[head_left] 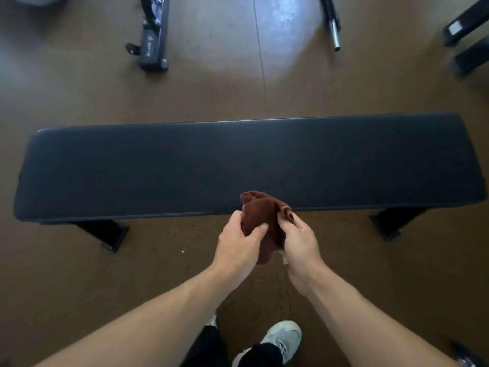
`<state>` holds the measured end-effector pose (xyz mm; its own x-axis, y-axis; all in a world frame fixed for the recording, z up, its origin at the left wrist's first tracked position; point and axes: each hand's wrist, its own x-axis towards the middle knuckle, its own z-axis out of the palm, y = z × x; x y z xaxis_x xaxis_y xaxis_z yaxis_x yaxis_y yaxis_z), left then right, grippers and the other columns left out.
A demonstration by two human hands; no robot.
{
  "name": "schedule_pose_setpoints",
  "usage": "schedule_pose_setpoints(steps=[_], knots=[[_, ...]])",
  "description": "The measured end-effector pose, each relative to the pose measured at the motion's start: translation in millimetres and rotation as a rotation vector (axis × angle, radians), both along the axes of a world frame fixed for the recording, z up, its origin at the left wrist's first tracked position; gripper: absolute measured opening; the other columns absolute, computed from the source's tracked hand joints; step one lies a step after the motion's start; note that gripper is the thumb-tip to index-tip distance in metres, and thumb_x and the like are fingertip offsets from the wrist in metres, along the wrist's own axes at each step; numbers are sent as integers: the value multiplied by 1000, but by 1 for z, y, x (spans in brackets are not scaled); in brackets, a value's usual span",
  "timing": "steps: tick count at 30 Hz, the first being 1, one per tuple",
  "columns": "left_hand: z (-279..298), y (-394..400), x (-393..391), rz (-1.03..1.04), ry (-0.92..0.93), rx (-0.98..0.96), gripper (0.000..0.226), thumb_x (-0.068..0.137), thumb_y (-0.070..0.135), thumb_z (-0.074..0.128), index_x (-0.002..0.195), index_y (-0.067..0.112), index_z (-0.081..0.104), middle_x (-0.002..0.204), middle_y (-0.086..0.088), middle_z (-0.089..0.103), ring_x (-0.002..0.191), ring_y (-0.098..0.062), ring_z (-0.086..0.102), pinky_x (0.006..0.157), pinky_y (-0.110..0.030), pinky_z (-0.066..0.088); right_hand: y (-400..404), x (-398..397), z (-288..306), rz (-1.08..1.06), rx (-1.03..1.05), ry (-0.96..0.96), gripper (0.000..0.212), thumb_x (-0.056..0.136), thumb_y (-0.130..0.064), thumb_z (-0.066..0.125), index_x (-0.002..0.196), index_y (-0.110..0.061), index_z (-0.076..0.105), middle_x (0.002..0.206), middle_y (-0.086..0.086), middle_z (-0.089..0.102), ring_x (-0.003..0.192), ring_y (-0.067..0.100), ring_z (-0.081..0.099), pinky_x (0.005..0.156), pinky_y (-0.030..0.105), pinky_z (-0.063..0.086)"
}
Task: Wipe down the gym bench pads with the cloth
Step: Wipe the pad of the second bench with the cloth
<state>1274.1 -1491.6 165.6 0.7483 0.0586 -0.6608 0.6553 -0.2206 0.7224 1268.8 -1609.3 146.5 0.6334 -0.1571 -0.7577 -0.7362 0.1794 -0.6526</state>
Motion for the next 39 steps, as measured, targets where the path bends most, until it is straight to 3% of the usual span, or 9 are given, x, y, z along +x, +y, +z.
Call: schedule_pose_setpoints(steps=[4,6,12,16,26,29,33,35,39], knots=[[-4,53,-6,243,-64,175,24,99,29,63,120,24,53,108,7,62,93,-7,60,74,-17,53,46,5,-9,79,-287,-19,33,109,-47,42,133,-36,63,124,-10,68,120,15,62,108,45,51],[-7,89,-7,330,-97,282,25,98,32,63,120,23,54,102,13,59,88,-2,56,68,-10,42,62,14,-9,38,-440,-48,33,109,-46,42,123,-30,67,113,-8,70,112,16,65,102,43,54],[-20,200,-4,472,-93,423,29,93,44,67,104,20,55,98,5,64,98,-21,61,86,-36,48,111,42,4,13,-549,-192,36,108,-51,44,104,-27,70,94,-10,71,89,9,66,74,31,50],[-16,273,2,364,-110,466,33,93,49,66,99,21,50,85,7,63,78,-6,58,64,-28,42,163,56,9,111,-557,-224,34,106,-51,49,97,-25,69,90,-6,72,89,16,68,74,35,54],[-17,409,4,600,18,354,40,92,49,65,120,23,57,113,2,66,104,-21,62,93,-39,50,367,156,58,556,-490,-570,11,100,-46,64,99,-38,72,89,-19,71,91,0,65,82,29,55],[-30,433,7,687,63,189,54,79,59,66,124,32,56,118,2,69,101,-24,71,85,-50,60,428,165,61,722,-577,-751,14,100,-43,64,109,-37,73,98,-19,71,96,3,63,85,31,52],[-46,454,17,694,214,-51,24,101,28,61,122,22,51,111,-4,69,86,-23,76,73,-45,64,479,135,25,1268,-768,-721,40,103,-58,47,133,-39,64,129,-14,59,122,14,50,96,39,43],[-57,469,13,633,293,83,16,103,24,56,119,20,55,107,-2,69,86,-21,73,74,-44,64,489,117,-6,1477,-769,-534,54,105,-64,33,146,-38,54,153,-12,46,143,19,37,114,45,35],[-70,509,10,529,219,559,12,104,32,51,113,27,57,101,7,66,89,-13,63,71,-32,52,497,101,-69,1722,-860,-703,59,111,-51,22,166,-29,15,175,-3,3,161,23,-8,130,49,-1]])
